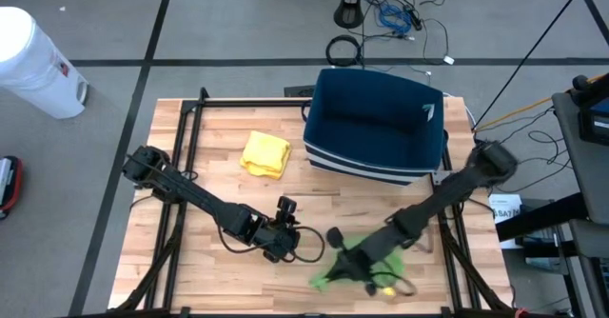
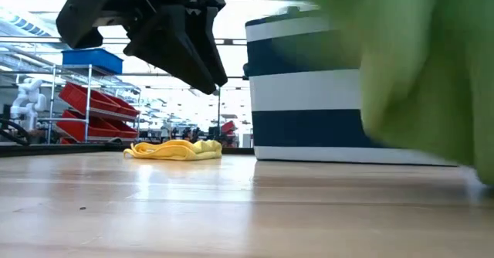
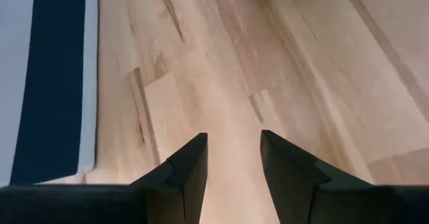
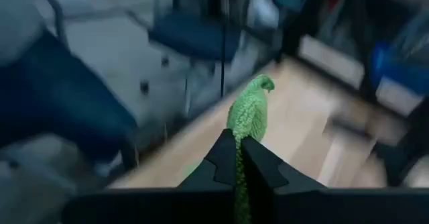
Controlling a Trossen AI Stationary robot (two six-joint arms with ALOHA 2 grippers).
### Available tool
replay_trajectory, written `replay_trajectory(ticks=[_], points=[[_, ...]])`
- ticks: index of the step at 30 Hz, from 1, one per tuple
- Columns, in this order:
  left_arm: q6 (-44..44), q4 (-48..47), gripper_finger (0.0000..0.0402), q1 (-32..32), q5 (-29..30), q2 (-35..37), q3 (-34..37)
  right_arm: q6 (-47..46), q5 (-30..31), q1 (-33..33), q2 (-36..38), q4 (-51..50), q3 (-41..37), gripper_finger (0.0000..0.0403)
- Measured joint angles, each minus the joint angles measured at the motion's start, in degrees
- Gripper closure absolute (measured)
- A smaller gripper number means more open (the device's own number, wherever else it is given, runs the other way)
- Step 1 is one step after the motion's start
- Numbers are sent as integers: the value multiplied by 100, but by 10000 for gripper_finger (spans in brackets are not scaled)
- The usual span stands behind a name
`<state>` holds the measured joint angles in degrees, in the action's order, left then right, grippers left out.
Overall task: Fold towel
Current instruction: Fold the green towel
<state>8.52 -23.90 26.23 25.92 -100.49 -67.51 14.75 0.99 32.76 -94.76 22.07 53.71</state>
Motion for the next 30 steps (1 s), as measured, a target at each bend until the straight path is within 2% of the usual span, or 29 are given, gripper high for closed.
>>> replay_trajectory(ticks=[3,7,12,17,22,26,30], points=[[1,0,257,-30,10,0,0,545,166,185,635,54,2,403],[1,0,257,-43,23,0,0,1260,802,270,1256,10,2,403],[-28,100,257,-31,25,0,0,1340,1011,111,1802,-434,3,403],[97,862,257,13,282,0,0,1230,1067,65,1973,-651,4,403],[577,1698,257,-88,1236,0,0,1142,1069,83,1987,-694,4,403],[932,2680,257,-232,1003,0,-2,1120,1093,116,1987,-694,4,403],[1204,3151,257,-167,757,0,-4,1075,1105,143,2020,-696,4,403]])
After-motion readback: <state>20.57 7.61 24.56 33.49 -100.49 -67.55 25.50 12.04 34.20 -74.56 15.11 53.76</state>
